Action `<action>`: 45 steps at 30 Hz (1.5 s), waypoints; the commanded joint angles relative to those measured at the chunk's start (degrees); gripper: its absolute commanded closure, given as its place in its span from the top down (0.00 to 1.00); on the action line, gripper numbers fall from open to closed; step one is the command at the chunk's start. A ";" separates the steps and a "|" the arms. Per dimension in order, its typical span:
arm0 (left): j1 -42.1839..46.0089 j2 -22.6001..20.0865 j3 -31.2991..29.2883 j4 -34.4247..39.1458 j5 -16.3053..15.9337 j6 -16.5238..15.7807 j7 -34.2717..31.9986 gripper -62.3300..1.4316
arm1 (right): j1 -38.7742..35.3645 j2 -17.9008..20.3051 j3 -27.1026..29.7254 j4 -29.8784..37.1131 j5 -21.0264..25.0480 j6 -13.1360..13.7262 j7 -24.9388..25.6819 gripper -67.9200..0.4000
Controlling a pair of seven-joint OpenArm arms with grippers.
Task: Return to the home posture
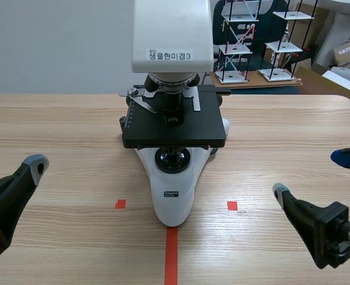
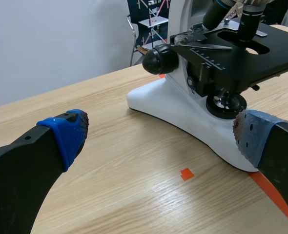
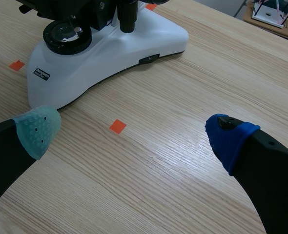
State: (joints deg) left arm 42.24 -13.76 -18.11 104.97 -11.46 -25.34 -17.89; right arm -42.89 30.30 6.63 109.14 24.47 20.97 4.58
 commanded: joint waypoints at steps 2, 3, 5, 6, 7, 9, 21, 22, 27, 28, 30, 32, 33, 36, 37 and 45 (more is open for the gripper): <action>1.97 0.96 -0.13 2.03 0.59 0.39 -1.25 1.00 | -0.11 0.48 0.46 0.92 0.22 0.00 0.70 0.98; 2.73 1.42 -0.13 2.29 0.59 0.50 -1.25 1.00 | -0.11 0.48 0.46 0.92 0.22 0.00 0.70 0.98; 4.17 1.99 -0.13 2.47 0.59 0.50 -1.99 1.00 | -0.11 0.48 0.46 0.92 0.22 0.00 0.68 0.98; 4.85 2.25 -0.13 2.47 0.59 0.55 -2.71 1.00 | -0.11 0.48 0.46 0.92 0.24 0.00 0.70 0.98; 5.60 2.38 -0.15 2.47 0.61 0.59 -3.34 1.00 | -0.11 0.48 0.46 0.92 0.22 0.00 0.70 0.98; 6.95 2.45 -0.13 2.47 0.59 0.52 -4.20 1.00 | -0.11 0.48 0.46 0.92 0.22 0.00 0.70 0.98; 12.68 2.45 -0.13 2.54 0.76 0.55 -7.26 1.00 | -0.11 0.48 0.46 0.92 0.22 0.00 0.68 0.98; 12.94 2.45 -0.13 2.54 0.83 0.55 -7.63 1.00 | -0.11 0.48 0.46 0.92 0.22 0.00 0.68 0.98; 13.29 2.45 -0.13 2.51 1.68 0.55 -8.07 1.00 | -0.11 0.48 0.46 0.92 0.22 0.00 0.68 0.98; 13.27 2.45 -0.13 2.51 1.90 0.55 -8.07 1.00 | -0.11 0.48 0.46 0.92 0.22 0.00 0.68 0.98; 13.27 2.45 -0.13 2.51 1.90 0.57 -8.07 1.00 | -0.11 0.48 0.46 0.92 0.22 0.00 0.68 0.98; 13.27 2.49 -0.13 2.51 1.90 0.57 -8.07 1.00 | -0.11 0.48 0.46 0.92 0.22 0.00 0.68 0.98; 13.27 2.64 -0.13 2.54 1.90 0.57 -8.09 1.00 | -0.11 0.48 0.46 0.92 0.22 0.00 0.68 0.98; 13.11 3.93 -0.13 2.54 2.99 0.55 -8.24 1.00 | -0.11 0.48 0.46 0.92 0.22 0.00 0.68 0.98; 13.11 4.28 -0.13 2.56 3.41 0.55 -8.35 1.00 | -0.11 0.48 0.46 0.92 0.22 0.00 0.68 0.98; 12.76 4.52 -0.13 3.02 6.45 2.36 -8.41 1.00 | -0.11 0.48 0.46 0.92 0.22 0.00 0.68 0.98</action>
State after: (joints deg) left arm 55.22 -9.37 -18.09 106.59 -4.43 -23.62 -25.36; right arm -42.89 30.30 6.63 109.14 24.47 20.97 4.58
